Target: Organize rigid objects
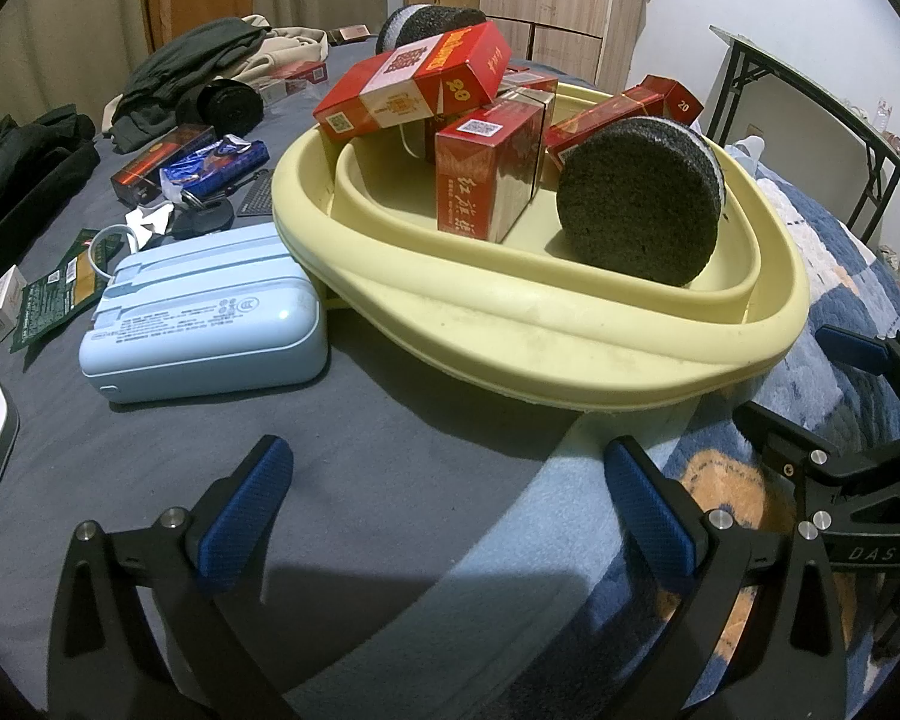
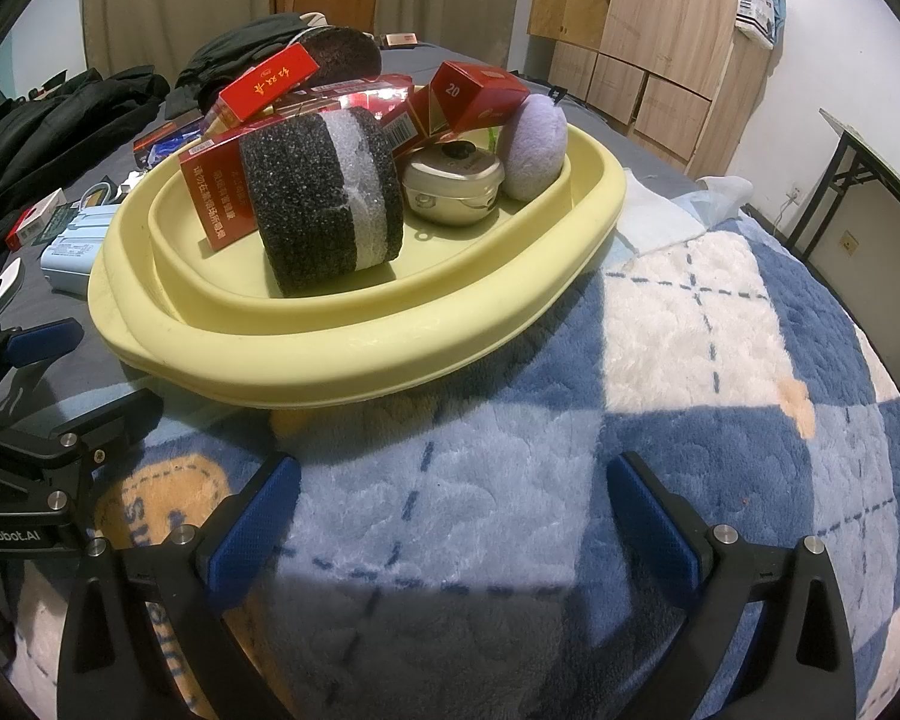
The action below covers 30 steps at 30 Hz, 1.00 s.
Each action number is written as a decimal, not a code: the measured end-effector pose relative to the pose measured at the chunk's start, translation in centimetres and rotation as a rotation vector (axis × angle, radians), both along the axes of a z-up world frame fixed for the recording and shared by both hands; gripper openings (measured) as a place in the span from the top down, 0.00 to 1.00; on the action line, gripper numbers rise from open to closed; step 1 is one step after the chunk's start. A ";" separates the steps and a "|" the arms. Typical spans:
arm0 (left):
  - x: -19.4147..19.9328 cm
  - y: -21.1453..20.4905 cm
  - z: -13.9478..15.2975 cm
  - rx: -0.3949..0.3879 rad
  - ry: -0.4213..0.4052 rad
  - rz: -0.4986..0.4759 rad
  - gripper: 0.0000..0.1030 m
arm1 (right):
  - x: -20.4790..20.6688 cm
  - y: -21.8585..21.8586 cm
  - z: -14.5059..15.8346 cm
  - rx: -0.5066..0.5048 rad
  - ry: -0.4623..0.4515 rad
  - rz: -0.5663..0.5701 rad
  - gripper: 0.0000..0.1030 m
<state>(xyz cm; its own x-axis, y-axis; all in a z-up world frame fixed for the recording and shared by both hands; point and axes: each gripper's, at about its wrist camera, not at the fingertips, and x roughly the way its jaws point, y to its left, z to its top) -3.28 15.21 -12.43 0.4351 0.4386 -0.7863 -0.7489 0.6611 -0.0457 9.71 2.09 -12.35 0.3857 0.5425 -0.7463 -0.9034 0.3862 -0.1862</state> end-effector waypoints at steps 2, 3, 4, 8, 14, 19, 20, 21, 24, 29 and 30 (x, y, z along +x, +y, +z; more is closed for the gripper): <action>0.0 0.0 0.0 0.000 0.000 0.000 0.00 | 0.0 0.0 0.0 0.000 0.000 0.000 0.00; 0.0 0.0 0.0 0.000 0.000 0.000 0.00 | 0.0 0.0 0.0 0.000 0.000 0.000 0.00; 0.0 0.0 0.0 0.000 0.000 0.000 0.00 | 0.0 0.0 0.0 0.000 0.000 0.000 0.00; 0.0 0.0 0.0 0.000 0.000 0.000 0.00 | 0.0 0.0 0.0 0.000 0.000 0.000 0.00; 0.0 0.0 0.0 0.000 0.000 0.000 0.00 | 0.0 0.0 0.0 0.000 0.000 0.000 0.00; 0.0 0.0 0.0 0.000 0.000 0.000 0.00 | 0.0 0.0 0.0 0.000 0.000 0.000 0.00; 0.0 0.0 0.0 0.002 -0.002 0.000 0.00 | 0.0 0.0 0.0 0.000 0.000 0.000 0.00; 0.0 0.0 0.0 0.001 0.000 0.000 0.00 | 0.0 0.0 0.0 0.000 0.000 0.000 0.00; 0.0 0.0 0.0 -0.003 -0.003 0.000 0.00 | 0.0 0.0 0.0 0.000 0.000 0.000 0.00; 0.1 -0.2 0.0 0.000 0.000 0.000 0.00 | 0.0 0.0 0.0 0.000 0.001 0.000 0.00; 0.0 -0.1 0.0 -0.001 -0.001 0.000 0.00 | 0.0 0.0 0.0 0.000 0.001 0.000 0.00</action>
<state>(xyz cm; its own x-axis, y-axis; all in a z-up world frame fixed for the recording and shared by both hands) -3.24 15.08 -12.42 0.4363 0.4379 -0.7861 -0.7487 0.6612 -0.0472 9.71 2.09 -12.35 0.3853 0.5427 -0.7464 -0.9036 0.3861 -0.1856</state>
